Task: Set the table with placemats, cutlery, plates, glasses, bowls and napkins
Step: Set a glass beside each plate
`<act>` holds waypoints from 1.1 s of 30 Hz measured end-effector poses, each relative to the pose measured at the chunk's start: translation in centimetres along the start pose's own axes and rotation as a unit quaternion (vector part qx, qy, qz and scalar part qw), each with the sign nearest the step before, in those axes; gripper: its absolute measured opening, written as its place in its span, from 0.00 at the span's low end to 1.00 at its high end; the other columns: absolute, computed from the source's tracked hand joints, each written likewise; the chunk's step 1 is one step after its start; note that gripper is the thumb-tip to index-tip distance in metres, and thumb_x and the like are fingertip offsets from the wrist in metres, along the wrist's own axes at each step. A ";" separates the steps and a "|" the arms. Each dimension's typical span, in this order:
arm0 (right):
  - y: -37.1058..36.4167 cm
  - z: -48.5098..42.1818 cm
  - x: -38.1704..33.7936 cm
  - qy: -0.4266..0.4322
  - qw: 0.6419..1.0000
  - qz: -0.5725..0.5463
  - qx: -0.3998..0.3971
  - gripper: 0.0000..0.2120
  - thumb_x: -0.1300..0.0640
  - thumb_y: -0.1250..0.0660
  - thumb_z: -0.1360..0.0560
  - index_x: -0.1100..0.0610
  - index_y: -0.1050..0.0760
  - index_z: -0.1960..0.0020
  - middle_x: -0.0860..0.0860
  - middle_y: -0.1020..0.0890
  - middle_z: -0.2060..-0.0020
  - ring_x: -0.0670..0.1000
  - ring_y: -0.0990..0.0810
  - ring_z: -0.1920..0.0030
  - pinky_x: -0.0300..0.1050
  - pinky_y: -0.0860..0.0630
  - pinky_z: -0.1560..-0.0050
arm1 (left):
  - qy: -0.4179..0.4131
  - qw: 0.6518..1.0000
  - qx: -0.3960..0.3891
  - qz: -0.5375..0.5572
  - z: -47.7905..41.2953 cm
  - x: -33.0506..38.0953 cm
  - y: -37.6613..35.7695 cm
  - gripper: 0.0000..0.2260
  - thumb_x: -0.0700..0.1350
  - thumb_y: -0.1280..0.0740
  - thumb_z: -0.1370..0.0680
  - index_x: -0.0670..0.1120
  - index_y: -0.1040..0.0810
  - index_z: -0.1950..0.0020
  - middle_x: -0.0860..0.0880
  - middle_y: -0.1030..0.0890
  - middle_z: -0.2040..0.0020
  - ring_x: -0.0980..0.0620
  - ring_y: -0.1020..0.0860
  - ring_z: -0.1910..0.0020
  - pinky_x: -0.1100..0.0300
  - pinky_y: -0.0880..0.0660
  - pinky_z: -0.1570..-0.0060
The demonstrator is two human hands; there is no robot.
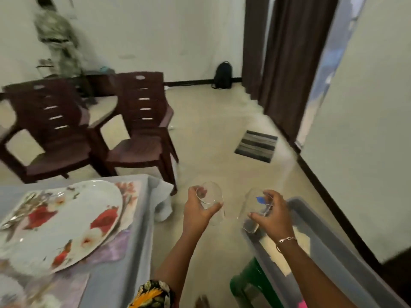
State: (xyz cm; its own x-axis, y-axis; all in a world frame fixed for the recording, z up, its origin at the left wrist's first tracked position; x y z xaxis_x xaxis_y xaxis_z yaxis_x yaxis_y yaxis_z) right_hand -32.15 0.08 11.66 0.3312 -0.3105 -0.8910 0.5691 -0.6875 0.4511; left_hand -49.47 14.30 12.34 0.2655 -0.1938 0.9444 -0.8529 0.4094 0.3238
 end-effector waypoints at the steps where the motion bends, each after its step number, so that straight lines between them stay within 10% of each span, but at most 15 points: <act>1: -1.7 -1.1 -1.0 0.011 1.000 -0.005 -0.014 0.33 0.64 0.23 0.37 0.60 0.33 0.36 0.53 0.27 0.43 0.49 0.29 0.45 0.42 0.31 0.44 | 0.002 1.000 0.021 0.007 -0.9 -0.4 1.5 0.24 0.44 0.23 0.33 0.44 0.31 0.43 0.51 0.23 0.47 0.53 0.24 0.46 0.60 0.28 0.44; 7: -12.6 -7.6 -7.0 0.089 0.994 -0.025 -0.057 0.30 0.65 0.22 0.40 0.60 0.29 0.41 0.49 0.26 0.49 0.48 0.26 0.50 0.41 0.32 0.47 | 0.030 0.990 0.135 0.030 -7.0 -3.0 9.8 0.24 0.49 0.24 0.35 0.48 0.30 0.45 0.58 0.24 0.52 0.68 0.25 0.53 0.75 0.30 0.55; 11: -19.0 -12.1 -10.8 0.128 0.986 -0.039 -0.101 0.29 0.66 0.22 0.40 0.62 0.28 0.43 0.50 0.26 0.50 0.47 0.26 0.51 0.40 0.32 0.47 | 0.042 0.984 0.175 0.002 -11.0 -3.8 14.4 0.21 0.44 0.24 0.31 0.47 0.31 0.45 0.58 0.25 0.54 0.59 0.25 0.54 0.80 0.32 0.58; 33: -48.7 -28.8 -28.1 0.278 0.875 -0.094 -0.384 0.28 0.63 0.22 0.39 0.51 0.32 0.46 0.53 0.25 0.46 0.50 0.25 0.49 0.46 0.25 0.49 | 0.105 0.891 0.441 0.006 -26.7 -10.5 31.1 0.24 0.45 0.24 0.31 0.51 0.32 0.40 0.53 0.25 0.44 0.57 0.26 0.45 0.77 0.32 0.53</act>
State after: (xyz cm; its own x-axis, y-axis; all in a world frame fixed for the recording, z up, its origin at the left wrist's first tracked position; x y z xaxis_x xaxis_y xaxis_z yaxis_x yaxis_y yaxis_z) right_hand -47.51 61.15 16.22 0.3705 0.2748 -0.8873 0.9205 0.0191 0.3903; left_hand -66.83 52.84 14.04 0.2540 0.0155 0.9671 -0.8527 -0.4683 0.2315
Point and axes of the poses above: each hand's wrist, its own z-axis away from the middle knuckle, its own y-axis out of the back of the hand, x = y × z, the point moved 7 cm from there along -z, towards the middle knuckle
